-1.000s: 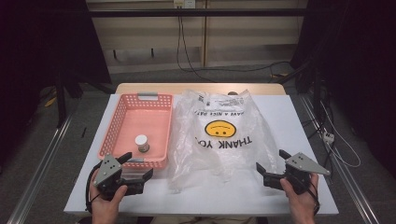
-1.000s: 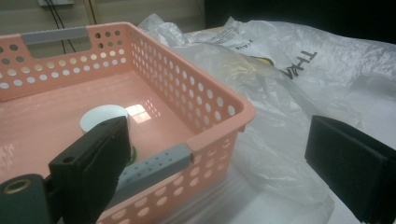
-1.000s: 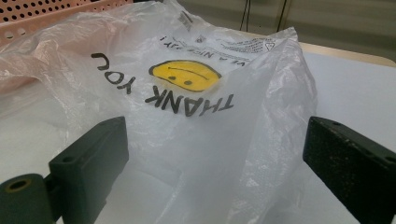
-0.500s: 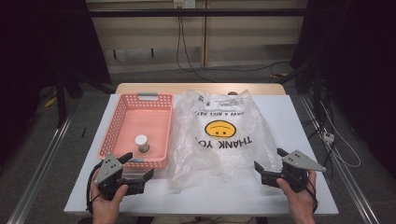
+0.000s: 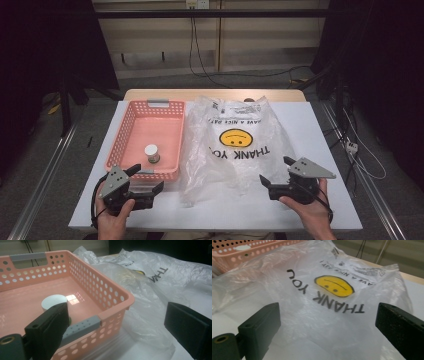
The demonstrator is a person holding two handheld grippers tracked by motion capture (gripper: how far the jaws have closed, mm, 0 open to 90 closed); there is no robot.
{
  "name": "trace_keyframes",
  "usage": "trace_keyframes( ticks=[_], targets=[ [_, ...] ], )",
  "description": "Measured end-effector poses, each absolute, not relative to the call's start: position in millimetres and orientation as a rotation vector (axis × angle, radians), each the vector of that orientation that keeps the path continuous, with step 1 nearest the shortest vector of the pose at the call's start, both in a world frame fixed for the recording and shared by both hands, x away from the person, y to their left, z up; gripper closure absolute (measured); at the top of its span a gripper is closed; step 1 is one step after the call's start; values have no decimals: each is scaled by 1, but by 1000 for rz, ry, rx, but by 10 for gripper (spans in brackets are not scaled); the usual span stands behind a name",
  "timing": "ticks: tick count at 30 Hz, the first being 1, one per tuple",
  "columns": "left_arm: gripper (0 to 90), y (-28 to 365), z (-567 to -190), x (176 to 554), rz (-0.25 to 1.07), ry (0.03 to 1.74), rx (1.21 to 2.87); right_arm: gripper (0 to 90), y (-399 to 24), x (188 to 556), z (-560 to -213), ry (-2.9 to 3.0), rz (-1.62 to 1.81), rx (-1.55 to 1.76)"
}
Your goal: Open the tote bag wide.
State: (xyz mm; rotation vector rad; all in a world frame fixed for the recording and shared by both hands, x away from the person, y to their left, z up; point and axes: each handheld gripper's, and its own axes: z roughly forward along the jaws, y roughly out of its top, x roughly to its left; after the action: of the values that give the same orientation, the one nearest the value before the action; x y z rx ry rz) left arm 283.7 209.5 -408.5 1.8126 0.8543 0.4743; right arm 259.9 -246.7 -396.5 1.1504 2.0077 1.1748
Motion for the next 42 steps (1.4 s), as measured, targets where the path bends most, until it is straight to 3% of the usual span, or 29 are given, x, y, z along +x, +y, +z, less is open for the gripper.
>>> trace_keyframes(
  ticks=[16,33,36,42],
  targets=[
    [52,211,-408,284,462,824,1812,128,-175,300,-410,2302,1099,1070],
    [51,212,-408,284,459,812,1824,175,-170,309,-442,2523,936,1023],
    [51,212,-409,284,455,810,1827,136,-172,308,-446,2594,951,992],
    [51,213,-408,284,457,807,1822,296,-177,312,-452,2618,867,1017]
  ],
)
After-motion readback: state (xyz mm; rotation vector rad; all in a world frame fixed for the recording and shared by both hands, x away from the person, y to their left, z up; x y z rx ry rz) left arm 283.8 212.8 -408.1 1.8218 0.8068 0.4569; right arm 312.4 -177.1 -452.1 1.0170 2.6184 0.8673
